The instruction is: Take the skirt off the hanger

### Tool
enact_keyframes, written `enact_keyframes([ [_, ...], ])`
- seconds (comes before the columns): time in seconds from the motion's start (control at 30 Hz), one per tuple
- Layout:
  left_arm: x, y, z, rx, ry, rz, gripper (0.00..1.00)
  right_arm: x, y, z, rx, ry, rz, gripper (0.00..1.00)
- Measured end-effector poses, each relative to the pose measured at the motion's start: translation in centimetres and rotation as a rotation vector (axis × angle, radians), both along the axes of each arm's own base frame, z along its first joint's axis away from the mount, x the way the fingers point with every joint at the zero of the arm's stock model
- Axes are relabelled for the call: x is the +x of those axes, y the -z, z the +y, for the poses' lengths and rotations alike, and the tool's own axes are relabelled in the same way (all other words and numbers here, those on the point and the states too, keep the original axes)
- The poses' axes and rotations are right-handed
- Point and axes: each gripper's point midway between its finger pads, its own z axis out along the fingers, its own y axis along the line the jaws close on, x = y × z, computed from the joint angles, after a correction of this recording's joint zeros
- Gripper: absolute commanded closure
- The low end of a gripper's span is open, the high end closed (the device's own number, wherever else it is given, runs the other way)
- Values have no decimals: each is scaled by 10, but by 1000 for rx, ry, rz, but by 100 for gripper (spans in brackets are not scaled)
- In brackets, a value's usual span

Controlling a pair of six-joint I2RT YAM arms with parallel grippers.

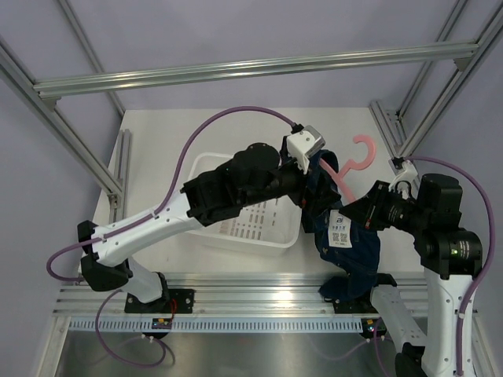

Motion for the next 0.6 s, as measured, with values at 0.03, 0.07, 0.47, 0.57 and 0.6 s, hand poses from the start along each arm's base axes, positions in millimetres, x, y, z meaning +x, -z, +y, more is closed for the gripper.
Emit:
enact_keyframes([
  [0.03, 0, -6, -2, -10, -1, -5, 3, 0, 2, 1, 2, -5, 8, 100],
  [0.07, 1, -11, -5, -21, -4, -10, 3, -1, 4, 2, 4, -11, 13, 100],
  [0.47, 9, 6, -44, 38, -3, -1, 7, -12, -8, 16, 69, -83, 4, 100],
  [0.57, 13, 12, -47, 61, -12, -5, 7, -17, -13, 19, 84, -97, -4, 100],
  [0.6, 14, 12, -48, 64, -16, -8, 7, -18, -15, 19, 87, -102, -7, 100],
])
